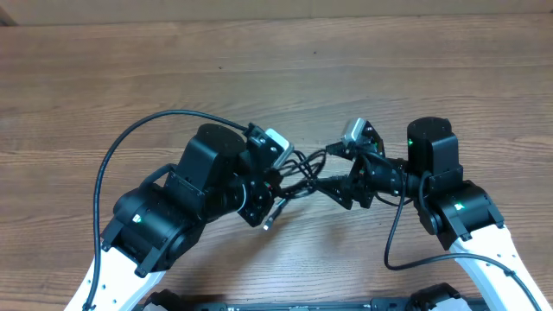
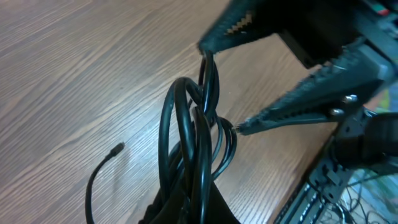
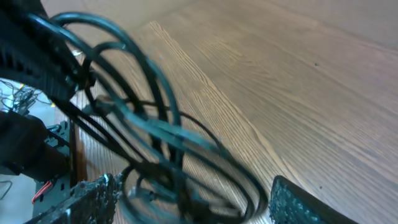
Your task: Untangle cables
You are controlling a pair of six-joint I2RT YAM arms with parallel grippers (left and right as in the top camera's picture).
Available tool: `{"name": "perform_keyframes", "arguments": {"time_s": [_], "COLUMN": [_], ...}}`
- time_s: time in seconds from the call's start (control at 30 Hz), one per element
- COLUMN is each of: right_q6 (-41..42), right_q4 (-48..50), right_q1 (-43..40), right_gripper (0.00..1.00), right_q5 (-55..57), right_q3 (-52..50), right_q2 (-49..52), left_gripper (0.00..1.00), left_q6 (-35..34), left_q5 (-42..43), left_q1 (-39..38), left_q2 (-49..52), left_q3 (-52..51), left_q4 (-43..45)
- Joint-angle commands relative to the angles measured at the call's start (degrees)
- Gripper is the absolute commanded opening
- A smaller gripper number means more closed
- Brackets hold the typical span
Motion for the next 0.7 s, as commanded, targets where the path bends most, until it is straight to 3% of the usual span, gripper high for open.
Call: {"name": "perform_keyframes", "arguments": {"time_s": [0.0,0.13,0.23,0.33,0.37,0.43,0.67], "right_q6": [-1.9,-2.1,-2.1,-2.1,-2.1,-2.1,-2.0], "right_q4": [0.5,1.1,1.5,1.4,1.3,1.3,-0.9], "right_q1": [0.0,0.0,0.0,0.0,0.0,0.0,0.0], "right_gripper": [0.77,0.76,0.68,0.48,0.31,0.18,0.06], "right_q5": [-1.2,-0.6,-0.6,-0.4,-0.4,-0.4,-1.7], "right_q3": [1.1,1.1,1.1,1.1,1.1,1.1,1.1], "right_q2": [-0.2,-0.2,-0.2,-0.2,-0.2,-0.2,-0.2], "left_gripper": [0.04,0.04,0.04,0.04,0.04,0.04,0.04], "left_q6": [3.3,3.3,3.3,3.3,3.3,3.3,2.8], "left_q5": [3.5,3.5,3.5,3.5,3.5,3.5,3.0], "left_q1": [0.2,0.2,0.2,0.2,0.2,0.2,0.2], "left_q2": [-1.2,-1.2,-1.2,-1.2,-1.2,-1.2,-1.2], "left_q3": [0.7,0.7,0.7,0.7,0.7,0.7,0.7], "left_q4": [0.6,0.6,0.6,0.7,0.7,0.9,3.0]}}
